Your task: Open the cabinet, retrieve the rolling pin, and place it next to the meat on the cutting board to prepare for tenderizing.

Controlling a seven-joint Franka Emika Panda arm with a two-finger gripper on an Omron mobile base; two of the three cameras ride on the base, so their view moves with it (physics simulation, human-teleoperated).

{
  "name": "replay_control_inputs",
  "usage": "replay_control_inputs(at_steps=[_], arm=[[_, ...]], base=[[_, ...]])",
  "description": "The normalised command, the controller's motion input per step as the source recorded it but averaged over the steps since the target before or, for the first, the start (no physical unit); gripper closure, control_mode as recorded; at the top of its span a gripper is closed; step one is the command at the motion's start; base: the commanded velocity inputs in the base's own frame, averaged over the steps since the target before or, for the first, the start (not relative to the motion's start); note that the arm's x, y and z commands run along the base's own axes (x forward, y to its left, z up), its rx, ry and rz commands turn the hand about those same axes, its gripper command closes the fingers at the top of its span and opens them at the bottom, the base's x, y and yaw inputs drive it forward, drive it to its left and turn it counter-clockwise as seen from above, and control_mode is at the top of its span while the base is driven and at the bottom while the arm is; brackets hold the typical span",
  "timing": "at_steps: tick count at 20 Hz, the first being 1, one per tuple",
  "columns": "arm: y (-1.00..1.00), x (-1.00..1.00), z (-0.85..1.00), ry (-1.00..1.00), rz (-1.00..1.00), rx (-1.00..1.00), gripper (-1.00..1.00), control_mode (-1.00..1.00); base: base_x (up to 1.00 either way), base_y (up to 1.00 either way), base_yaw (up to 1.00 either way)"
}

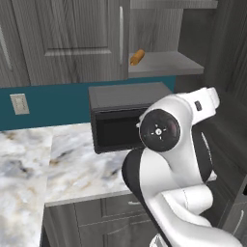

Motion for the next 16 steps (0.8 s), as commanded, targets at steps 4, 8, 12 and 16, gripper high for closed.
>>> replay_control_inputs(at_steps=[4,8,12,16], arm=[[0.21,0.03,0.24,-0.13,0.09,0.22,-1.00,-1.00],[0.05,0.11,0.20,-0.19,0.17,0.21,-1.00,-1.00],[0.00,0.14,0.16,-0.21,0.18,0.14,-1.00,-1.00],[0.08,0.03,0.17,-0.26,0.14,0.06,-1.00,-1.00]], base=[[0.00,0.00,0.00],[0.00,0.00,0.00],[0.00,0.00,0.00],[0.00,0.00,0.00]])
